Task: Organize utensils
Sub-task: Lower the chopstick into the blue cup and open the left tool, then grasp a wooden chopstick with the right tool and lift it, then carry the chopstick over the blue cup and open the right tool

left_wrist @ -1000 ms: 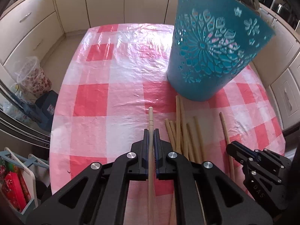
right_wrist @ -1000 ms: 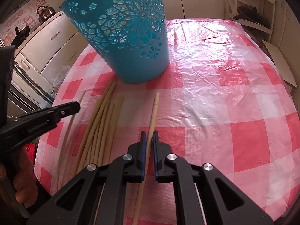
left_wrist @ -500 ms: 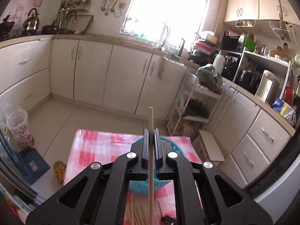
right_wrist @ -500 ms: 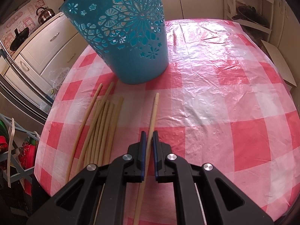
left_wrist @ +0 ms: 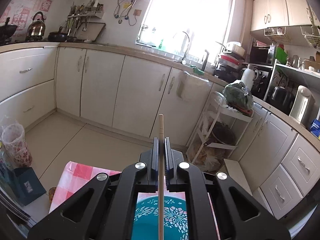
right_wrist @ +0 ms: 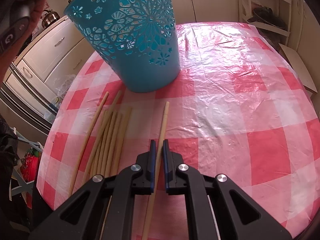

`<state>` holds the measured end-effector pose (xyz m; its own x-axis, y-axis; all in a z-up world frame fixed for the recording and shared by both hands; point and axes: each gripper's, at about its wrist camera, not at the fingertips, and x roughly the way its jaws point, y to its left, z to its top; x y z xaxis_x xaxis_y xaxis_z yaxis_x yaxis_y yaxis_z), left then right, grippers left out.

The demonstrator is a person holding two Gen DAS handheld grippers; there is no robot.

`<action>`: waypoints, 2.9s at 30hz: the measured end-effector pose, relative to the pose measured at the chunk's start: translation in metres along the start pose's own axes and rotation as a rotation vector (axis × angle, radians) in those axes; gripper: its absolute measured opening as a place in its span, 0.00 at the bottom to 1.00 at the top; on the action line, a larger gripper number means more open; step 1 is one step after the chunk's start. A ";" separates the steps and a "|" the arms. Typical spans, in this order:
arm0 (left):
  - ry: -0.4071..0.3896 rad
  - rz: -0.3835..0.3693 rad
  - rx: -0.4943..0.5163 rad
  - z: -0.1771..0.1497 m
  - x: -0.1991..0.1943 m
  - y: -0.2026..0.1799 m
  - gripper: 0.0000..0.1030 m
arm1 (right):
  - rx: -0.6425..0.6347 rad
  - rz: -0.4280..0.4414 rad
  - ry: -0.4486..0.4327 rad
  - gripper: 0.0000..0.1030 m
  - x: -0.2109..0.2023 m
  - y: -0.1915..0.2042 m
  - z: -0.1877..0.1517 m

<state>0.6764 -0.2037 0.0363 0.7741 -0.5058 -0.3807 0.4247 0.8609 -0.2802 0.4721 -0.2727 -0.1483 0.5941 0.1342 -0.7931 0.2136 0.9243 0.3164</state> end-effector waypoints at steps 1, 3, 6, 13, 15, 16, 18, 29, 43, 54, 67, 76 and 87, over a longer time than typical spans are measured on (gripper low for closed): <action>0.008 0.011 0.003 -0.004 0.004 0.002 0.05 | 0.002 0.001 0.000 0.07 0.000 0.000 0.000; 0.023 0.026 0.017 -0.019 0.007 0.009 0.05 | 0.005 0.003 0.000 0.07 0.000 0.000 0.000; 0.039 0.036 0.022 -0.033 0.009 0.015 0.05 | 0.006 0.004 0.000 0.07 0.000 0.000 0.000; 0.058 0.077 0.052 -0.050 0.010 0.021 0.05 | 0.005 0.004 0.001 0.07 0.000 -0.001 0.001; 0.075 0.083 0.072 -0.052 0.010 0.020 0.05 | 0.005 0.004 0.003 0.07 0.000 -0.001 0.001; 0.078 0.089 0.085 -0.053 0.009 0.019 0.05 | 0.003 0.003 0.004 0.07 0.000 -0.001 0.001; 0.083 0.091 0.102 -0.054 0.009 0.015 0.06 | -0.002 0.001 0.006 0.08 0.000 0.000 0.001; 0.085 0.098 0.063 -0.043 -0.007 0.029 0.08 | -0.012 -0.005 0.011 0.09 0.000 0.002 0.000; 0.162 0.159 0.102 -0.093 -0.092 0.074 0.49 | 0.066 0.108 -0.050 0.06 -0.050 -0.012 -0.004; 0.257 0.157 0.096 -0.133 -0.134 0.098 0.52 | 0.107 0.331 -0.578 0.06 -0.168 0.022 0.111; 0.288 0.150 0.053 -0.146 -0.140 0.104 0.58 | 0.022 0.045 -0.601 0.06 -0.068 0.050 0.192; 0.294 0.154 0.035 -0.146 -0.142 0.102 0.58 | -0.019 0.056 -0.542 0.17 -0.070 0.047 0.171; 0.308 0.183 0.034 -0.150 -0.150 0.096 0.61 | -0.005 0.074 -0.640 0.25 -0.157 0.037 0.094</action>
<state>0.5309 -0.0533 -0.0655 0.6636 -0.3312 -0.6708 0.3114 0.9376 -0.1548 0.4591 -0.2936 0.0369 0.9526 -0.0406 -0.3016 0.1517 0.9226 0.3548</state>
